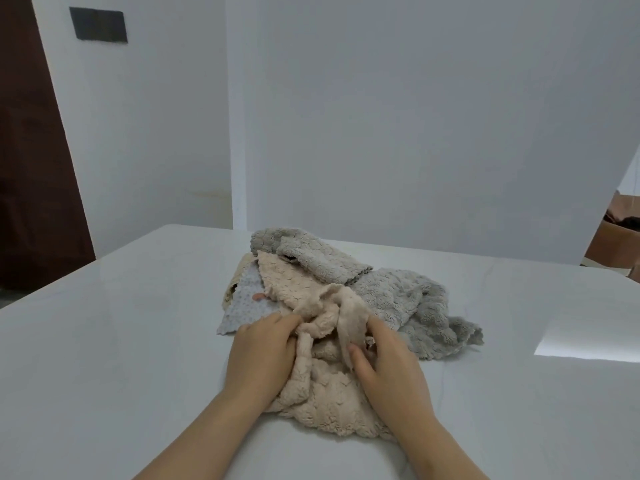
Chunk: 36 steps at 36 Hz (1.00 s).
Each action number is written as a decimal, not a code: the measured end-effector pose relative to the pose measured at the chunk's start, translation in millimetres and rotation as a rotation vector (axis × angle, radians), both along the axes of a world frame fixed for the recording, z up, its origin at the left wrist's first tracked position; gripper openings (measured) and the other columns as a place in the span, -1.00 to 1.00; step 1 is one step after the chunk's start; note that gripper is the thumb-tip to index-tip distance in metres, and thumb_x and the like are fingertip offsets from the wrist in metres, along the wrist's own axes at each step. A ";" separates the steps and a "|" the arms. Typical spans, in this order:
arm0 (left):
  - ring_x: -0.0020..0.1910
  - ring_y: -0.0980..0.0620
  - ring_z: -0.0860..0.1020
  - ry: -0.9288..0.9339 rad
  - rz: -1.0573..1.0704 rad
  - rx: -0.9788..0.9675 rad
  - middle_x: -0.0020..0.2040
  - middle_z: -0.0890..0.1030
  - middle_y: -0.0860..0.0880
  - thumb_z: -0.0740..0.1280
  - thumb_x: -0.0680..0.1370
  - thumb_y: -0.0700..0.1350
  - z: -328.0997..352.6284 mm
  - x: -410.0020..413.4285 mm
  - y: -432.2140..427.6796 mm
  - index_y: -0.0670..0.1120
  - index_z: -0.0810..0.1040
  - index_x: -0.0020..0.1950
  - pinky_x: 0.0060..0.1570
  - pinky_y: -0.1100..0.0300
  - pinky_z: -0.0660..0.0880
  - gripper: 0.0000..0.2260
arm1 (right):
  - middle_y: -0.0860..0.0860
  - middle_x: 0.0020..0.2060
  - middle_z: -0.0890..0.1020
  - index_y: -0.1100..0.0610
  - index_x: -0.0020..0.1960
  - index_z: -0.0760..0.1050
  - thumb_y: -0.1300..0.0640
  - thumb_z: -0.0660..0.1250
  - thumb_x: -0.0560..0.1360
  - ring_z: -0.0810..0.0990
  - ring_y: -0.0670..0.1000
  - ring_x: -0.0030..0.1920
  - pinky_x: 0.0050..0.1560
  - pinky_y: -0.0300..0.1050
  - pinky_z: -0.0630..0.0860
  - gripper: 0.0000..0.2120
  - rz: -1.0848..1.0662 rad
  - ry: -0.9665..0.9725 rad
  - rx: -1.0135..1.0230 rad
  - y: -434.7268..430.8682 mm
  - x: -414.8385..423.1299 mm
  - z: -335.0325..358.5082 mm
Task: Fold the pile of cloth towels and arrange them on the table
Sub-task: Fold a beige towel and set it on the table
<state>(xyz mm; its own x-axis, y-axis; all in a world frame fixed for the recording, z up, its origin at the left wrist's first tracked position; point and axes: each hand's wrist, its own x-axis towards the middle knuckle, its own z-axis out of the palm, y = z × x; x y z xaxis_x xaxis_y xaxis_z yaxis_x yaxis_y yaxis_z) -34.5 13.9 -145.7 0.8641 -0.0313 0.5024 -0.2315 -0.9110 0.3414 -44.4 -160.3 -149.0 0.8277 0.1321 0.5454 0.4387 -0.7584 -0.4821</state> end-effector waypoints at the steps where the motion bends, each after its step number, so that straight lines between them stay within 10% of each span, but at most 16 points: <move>1: -0.09 0.01 0.56 0.031 -0.017 -0.116 -0.13 0.61 0.07 0.21 0.54 -0.15 2.5 -1.9 -0.6 0.05 0.57 0.03 -0.16 0.17 0.37 -0.80 | -0.14 -0.09 0.50 -0.03 0.22 0.37 0.01 0.17 0.52 0.44 -0.09 -0.07 -0.25 -0.29 0.28 -0.72 0.004 0.009 -0.013 -0.1 -0.2 -0.1; 11: -0.26 -0.04 0.55 0.391 -0.211 -1.405 -0.20 0.58 -0.10 0.16 0.56 -0.30 61.7 9.8 11.1 -0.12 0.48 -0.07 -0.25 0.11 0.50 -0.86 | 0.05 -0.42 0.39 0.24 -0.22 0.35 0.34 0.19 0.45 0.26 -0.05 -0.40 -0.37 -0.20 0.19 -0.91 -0.049 -0.013 0.321 -9.6 8.3 27.1; 16: -0.34 -0.05 0.44 0.341 0.011 -1.099 -0.20 0.51 -0.11 0.21 0.56 -0.12 59.7 38.9 18.1 -0.11 0.34 0.26 -0.31 0.14 0.40 -0.72 | -0.08 -0.19 0.52 0.10 0.06 0.48 0.33 0.17 0.51 0.45 -0.13 -0.25 -0.14 -0.21 0.32 -0.77 -0.129 0.019 0.436 -20.7 25.7 47.2; 20: 0.29 -0.09 0.37 0.335 -0.003 -0.799 0.39 0.30 -0.08 0.39 0.46 0.02 46.7 49.6 12.3 0.05 0.07 0.47 0.17 0.09 0.33 -0.31 | -0.02 0.07 0.55 0.07 0.27 0.43 0.29 0.12 0.55 0.48 -0.08 -0.07 -0.07 -0.22 0.33 -0.66 -0.187 0.071 0.470 -25.4 43.2 56.1; 25: -0.11 -0.05 0.44 0.339 0.058 -0.407 0.04 0.44 -0.10 0.21 0.42 -0.23 30.5 57.0 19.1 0.19 0.16 0.35 -0.16 0.13 0.37 -0.42 | -0.14 -0.22 0.49 -0.02 0.34 0.32 0.23 0.12 0.55 0.43 -0.15 -0.31 -0.19 -0.15 0.39 -0.61 -0.185 0.258 0.347 -28.3 60.3 43.8; 29: -0.39 0.00 0.38 0.323 0.024 -0.459 -0.27 0.44 -0.03 0.11 0.47 -0.33 43.0 60.7 36.4 0.11 0.36 0.06 -0.41 0.17 0.29 -0.65 | -0.11 -0.26 0.49 -0.08 0.31 0.33 0.24 0.14 0.53 0.42 -0.01 -0.40 -0.37 -0.19 0.37 -0.59 -0.183 0.280 0.313 -32.7 68.8 45.1; 36: -0.08 0.02 0.53 0.221 -0.077 -0.811 -0.18 0.57 0.05 0.19 0.50 -0.39 55.9 73.1 57.8 -0.02 0.59 -0.21 0.00 0.10 0.48 -0.68 | -0.20 -0.21 0.46 -0.09 0.27 0.37 0.22 0.20 0.55 0.47 -0.15 -0.28 -0.38 -0.37 0.32 -0.65 -0.184 0.102 0.419 -39.3 77.5 63.2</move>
